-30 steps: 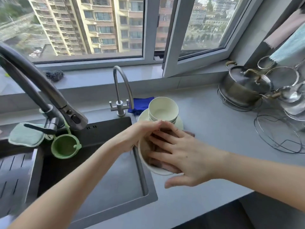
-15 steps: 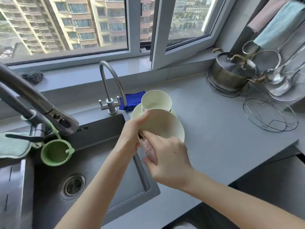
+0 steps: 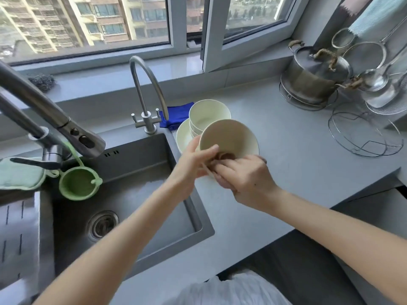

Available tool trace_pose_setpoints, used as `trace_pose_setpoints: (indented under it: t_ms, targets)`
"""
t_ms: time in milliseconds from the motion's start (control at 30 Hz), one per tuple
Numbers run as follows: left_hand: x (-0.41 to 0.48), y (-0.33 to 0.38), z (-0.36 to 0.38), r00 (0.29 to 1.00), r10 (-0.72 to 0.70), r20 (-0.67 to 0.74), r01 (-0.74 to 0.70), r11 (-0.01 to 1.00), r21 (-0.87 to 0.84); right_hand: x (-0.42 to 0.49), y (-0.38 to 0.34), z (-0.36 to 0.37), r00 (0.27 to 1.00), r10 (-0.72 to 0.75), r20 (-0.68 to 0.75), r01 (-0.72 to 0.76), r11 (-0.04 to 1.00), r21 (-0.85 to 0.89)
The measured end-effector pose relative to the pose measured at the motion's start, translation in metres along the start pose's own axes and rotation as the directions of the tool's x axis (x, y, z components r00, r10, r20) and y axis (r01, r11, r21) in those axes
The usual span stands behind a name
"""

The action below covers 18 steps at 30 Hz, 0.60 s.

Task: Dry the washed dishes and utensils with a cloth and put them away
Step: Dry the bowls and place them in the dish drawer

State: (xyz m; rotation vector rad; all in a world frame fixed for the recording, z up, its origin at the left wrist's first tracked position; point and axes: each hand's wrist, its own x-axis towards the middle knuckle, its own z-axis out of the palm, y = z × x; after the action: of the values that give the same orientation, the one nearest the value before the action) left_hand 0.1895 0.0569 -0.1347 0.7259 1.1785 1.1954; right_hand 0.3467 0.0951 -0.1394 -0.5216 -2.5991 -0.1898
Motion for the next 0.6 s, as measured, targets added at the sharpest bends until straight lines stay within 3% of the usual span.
trace_pose_setpoints:
  t_ms: [67,133,233,300,333,400,467,533,600]
  targets:
    - [-0.006,-0.014,0.020,0.966,0.097,-0.241,-0.124,0.987,-0.101,0.005,-0.019,0.009,0.981,0.162,-0.108,-0.160,0.987,0.026]
    - [-0.002,-0.018,0.020,0.925,0.099,-0.367,-0.161,0.977,-0.143,0.003,-0.030,0.017,0.976,0.190,-0.109,-0.187,0.982,0.036]
    - [0.002,-0.006,-0.004,0.973,-0.022,-0.228,0.037,0.997,0.061,-0.014,-0.014,0.015,0.997,-0.076,0.006,0.075,0.995,0.068]
    - [0.007,0.007,-0.013,0.983,-0.152,-0.107,0.178,0.937,0.300,-0.021,0.000,0.008,0.973,-0.218,0.078,0.204,0.966,0.159]
    - [0.010,0.012,-0.013,0.980,-0.193,-0.053,0.200,0.922,0.332,-0.021,0.007,0.005,0.965,-0.246,0.097,0.227,0.959,0.170]
    - [0.016,0.015,-0.015,0.983,-0.166,0.075,0.144,0.959,0.243,-0.019,0.014,0.005,0.956,-0.269,0.121,0.263,0.963,0.065]
    - [0.017,-0.002,-0.007,0.994,-0.043,0.100,0.039,0.998,0.047,-0.014,0.008,0.010,0.983,-0.164,0.086,0.168,0.985,-0.036]
    - [0.010,-0.025,0.009,0.996,0.048,-0.071,-0.059,0.986,-0.158,-0.013,-0.007,0.019,0.999,0.036,0.009,-0.036,0.999,-0.001]
    - [0.009,-0.033,0.017,0.982,0.073,-0.176,-0.110,0.973,-0.205,-0.014,-0.023,0.025,0.991,0.134,-0.022,-0.134,0.990,0.039]
